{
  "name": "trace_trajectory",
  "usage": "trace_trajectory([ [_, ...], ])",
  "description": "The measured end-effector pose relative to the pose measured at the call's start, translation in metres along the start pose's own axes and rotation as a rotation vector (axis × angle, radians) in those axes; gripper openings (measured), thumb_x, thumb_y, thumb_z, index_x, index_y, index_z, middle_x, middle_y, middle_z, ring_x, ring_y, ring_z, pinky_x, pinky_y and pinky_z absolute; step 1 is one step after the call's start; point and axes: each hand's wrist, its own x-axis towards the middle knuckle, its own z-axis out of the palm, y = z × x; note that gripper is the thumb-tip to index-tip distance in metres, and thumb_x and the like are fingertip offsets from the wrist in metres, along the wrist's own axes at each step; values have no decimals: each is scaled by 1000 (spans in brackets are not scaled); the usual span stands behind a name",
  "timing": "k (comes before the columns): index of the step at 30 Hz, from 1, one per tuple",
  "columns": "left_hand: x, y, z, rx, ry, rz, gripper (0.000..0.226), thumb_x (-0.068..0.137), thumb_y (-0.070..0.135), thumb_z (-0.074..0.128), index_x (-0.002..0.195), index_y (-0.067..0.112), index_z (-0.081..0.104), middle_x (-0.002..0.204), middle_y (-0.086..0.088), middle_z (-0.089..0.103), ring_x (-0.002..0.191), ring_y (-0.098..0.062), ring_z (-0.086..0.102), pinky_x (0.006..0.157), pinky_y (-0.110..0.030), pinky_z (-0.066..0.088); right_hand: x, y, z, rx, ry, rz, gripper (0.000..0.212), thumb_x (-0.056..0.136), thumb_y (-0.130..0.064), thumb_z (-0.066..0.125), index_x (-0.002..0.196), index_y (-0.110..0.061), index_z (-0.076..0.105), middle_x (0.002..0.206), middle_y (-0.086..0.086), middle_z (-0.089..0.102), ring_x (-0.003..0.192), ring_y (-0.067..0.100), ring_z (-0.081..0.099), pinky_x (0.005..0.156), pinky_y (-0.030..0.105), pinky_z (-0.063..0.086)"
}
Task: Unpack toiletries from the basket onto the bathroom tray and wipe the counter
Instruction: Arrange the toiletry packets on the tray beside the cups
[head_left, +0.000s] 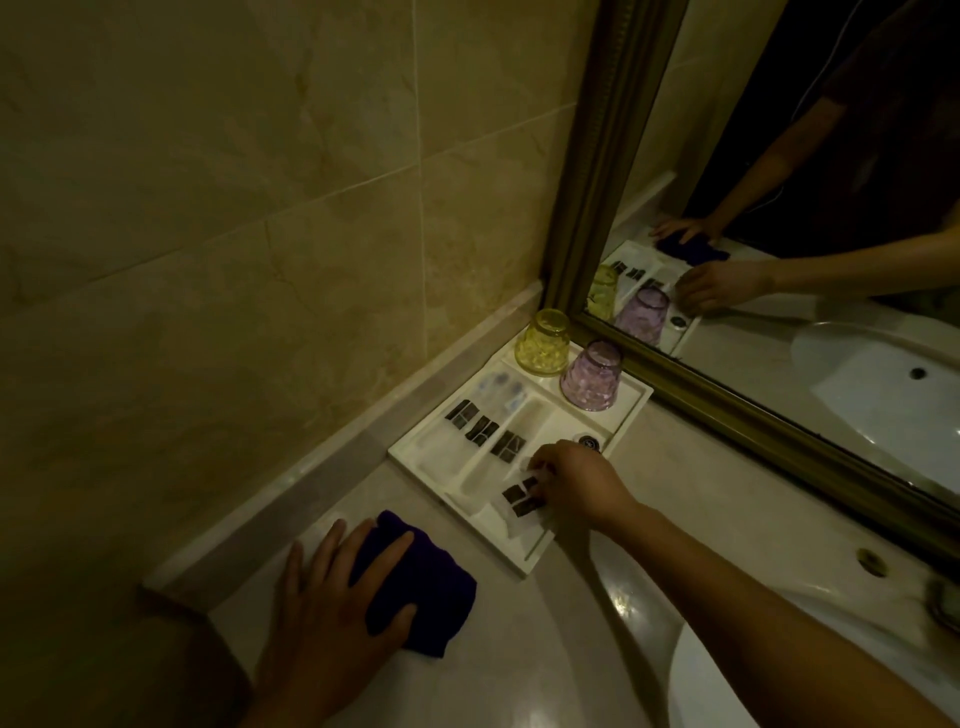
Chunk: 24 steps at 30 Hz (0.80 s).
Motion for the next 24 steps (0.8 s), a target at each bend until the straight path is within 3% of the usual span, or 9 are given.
trace_trajectory([
  [3, 0, 1, -2, -5, 6, -8, 77, 77, 78, 33, 144, 62, -2, 159, 7, 27, 148, -21, 14, 117, -56, 3, -2, 3, -14, 156, 4, 11, 21, 84, -12, 69, 103, -19, 69, 103, 2, 58, 93, 19, 57, 79, 29, 49],
  [6, -1, 2, -3, 21, -17, -15, 75, 77, 78, 27, 140, 64, -10, 161, 9, 18, 149, -19, 5, 118, -54, -3, -3, 1, -26, 305, -89, 17, 32, 80, 0, 71, 103, -21, 70, 109, 0, 57, 93, 16, 60, 83, 32, 54],
  [8, -1, 3, -5, 8, -10, -12, 74, 77, 77, 29, 143, 62, 0, 161, 6, 23, 149, -21, 10, 118, -55, -1, -2, -4, -26, 389, -156, 4, 39, 80, 6, 68, 106, -22, 70, 111, 0, 58, 87, 11, 62, 76, 25, 56],
  [10, -2, 4, -7, 2, -13, -11, 75, 77, 76, 31, 146, 58, 9, 159, 4, 27, 148, -23, 14, 117, -57, 4, -3, -12, -19, 303, -164, -38, 43, 82, 3, 66, 116, -24, 66, 116, 0, 58, 95, 14, 62, 79, 24, 56],
  [13, -1, 5, -8, 10, -36, -31, 75, 75, 78, 24, 143, 61, -4, 162, 8, 15, 149, -20, 3, 117, -54, -4, -7, -13, -12, 59, -7, -173, 47, 82, -15, 73, 126, -27, 61, 122, 1, 57, 107, 20, 58, 89, 34, 52],
  [17, 1, 4, -7, 23, -48, -34, 76, 75, 78, 25, 143, 61, -4, 162, 8, 14, 149, -20, 3, 116, -54, -4, -16, -3, -8, -79, 131, -120, 45, 80, -28, 76, 123, -25, 62, 120, 0, 56, 105, 21, 56, 83, 31, 51],
  [20, 0, 3, -5, 7, -35, -25, 77, 75, 78, 29, 146, 59, 7, 161, 6, 23, 149, -22, 11, 117, -56, 2, -28, -1, 7, -192, 128, -160, 36, 86, -33, 66, 120, -21, 63, 118, 1, 56, 103, 22, 55, 82, 35, 51],
  [24, 0, 2, -4, 5, -35, -26, 77, 75, 81, 26, 144, 61, 1, 161, 6, 21, 149, -22, 10, 117, -54, 1, -36, -2, 24, -355, 197, -151, 35, 90, -41, 56, 117, -20, 63, 113, 3, 59, 95, 24, 58, 77, 34, 48],
])
